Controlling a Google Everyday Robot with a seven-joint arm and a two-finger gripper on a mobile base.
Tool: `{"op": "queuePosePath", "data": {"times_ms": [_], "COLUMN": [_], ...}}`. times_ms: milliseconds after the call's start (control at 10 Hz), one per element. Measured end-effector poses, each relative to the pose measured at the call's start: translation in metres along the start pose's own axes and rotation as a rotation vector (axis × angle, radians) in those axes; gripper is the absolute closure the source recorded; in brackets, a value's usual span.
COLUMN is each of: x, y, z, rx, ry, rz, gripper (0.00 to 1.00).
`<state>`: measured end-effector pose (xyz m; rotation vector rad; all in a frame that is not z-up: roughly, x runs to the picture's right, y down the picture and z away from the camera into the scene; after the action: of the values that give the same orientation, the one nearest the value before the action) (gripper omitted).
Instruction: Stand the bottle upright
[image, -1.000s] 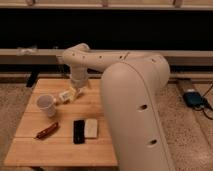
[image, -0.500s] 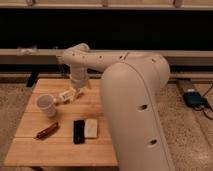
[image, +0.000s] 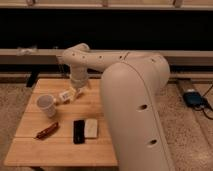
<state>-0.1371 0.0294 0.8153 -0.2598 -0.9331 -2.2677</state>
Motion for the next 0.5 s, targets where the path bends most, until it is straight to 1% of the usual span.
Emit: {"op": "queuePosePath", "data": {"times_ms": [100, 200, 300, 500], "x": [0.005, 0.019, 0.030, 0.064], "y": [0.004, 0.003, 0.002, 0.000], "z": [0.003, 0.007, 0.010, 0.021], "rx": [-0.015, -0.032, -0.046, -0.091], "ry": [-0.022, -0.045, -0.059, -0.101], "rz": [-0.036, -0.097, -0.142, -0.293], "gripper": [0.20, 0.20, 0.20, 0.20]}}
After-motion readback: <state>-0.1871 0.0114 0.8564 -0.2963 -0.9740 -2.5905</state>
